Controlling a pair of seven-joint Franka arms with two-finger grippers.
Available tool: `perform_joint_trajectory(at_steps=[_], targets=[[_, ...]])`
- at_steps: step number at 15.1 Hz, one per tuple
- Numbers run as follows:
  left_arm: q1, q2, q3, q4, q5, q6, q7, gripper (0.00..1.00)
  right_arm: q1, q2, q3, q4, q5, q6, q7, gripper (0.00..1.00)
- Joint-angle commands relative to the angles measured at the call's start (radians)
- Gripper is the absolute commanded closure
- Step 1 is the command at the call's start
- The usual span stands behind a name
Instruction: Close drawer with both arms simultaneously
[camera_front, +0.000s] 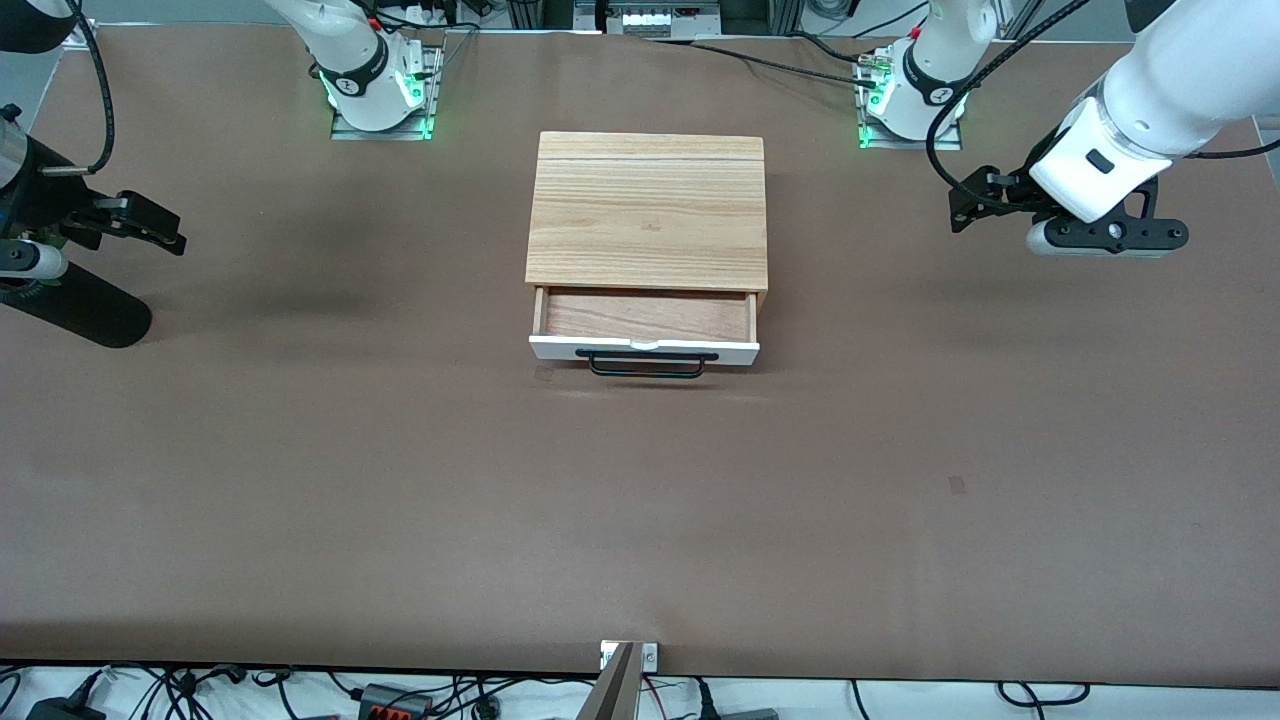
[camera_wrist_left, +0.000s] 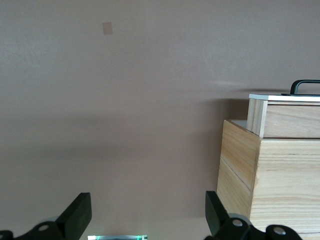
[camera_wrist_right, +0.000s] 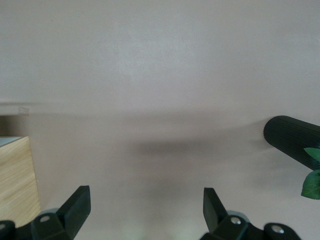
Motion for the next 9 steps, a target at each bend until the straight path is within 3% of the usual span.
perform_joint_trajectory(at_steps=[1,9], targets=[[0.003,0.030,-0.003,0.040,0.014,-0.024,-0.008,0.00,0.001,-0.003,0.004,0.015,0.012,-0.018,0.010,0.00],[-0.004,0.037,-0.003,0.045,0.014,-0.032,-0.010,0.00,0.003,-0.003,0.004,0.015,0.012,-0.018,0.010,0.00]])
